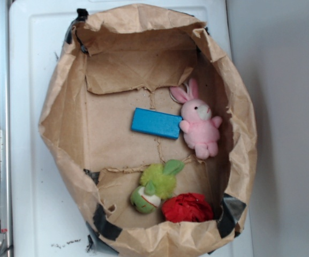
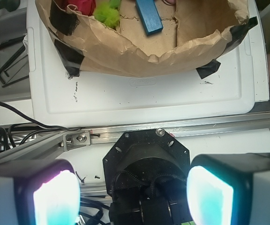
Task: Grab the green animal.
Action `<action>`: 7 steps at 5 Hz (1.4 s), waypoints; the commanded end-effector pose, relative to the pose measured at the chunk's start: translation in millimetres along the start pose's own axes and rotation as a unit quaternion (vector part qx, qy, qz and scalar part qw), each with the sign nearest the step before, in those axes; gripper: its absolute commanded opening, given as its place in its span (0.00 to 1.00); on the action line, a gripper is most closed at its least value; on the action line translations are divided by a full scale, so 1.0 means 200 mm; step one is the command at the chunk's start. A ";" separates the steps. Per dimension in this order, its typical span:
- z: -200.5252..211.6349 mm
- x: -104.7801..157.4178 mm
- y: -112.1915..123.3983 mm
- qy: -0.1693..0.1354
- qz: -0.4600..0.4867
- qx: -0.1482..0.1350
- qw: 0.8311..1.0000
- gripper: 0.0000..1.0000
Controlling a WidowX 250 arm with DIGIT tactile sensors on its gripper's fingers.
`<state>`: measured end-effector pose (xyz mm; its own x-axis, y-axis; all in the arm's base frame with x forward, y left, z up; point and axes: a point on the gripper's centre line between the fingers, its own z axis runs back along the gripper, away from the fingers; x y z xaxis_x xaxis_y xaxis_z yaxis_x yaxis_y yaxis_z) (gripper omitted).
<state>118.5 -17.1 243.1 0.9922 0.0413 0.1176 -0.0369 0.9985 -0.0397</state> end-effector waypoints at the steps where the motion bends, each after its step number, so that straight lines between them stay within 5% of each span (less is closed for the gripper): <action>1: 0.00 0.00 0.00 0.000 0.000 0.000 1.000 1.00; 2: -0.08 0.14 -0.02 -0.072 -0.016 0.016 0.997 1.00; 3: -0.10 0.24 0.01 -0.094 -0.011 0.035 0.995 1.00; 7: -0.26 0.64 0.00 -0.089 -0.010 0.028 0.996 1.00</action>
<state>245.6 -20.9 191.9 0.9709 -0.0038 0.2394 -0.0010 0.9998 0.0198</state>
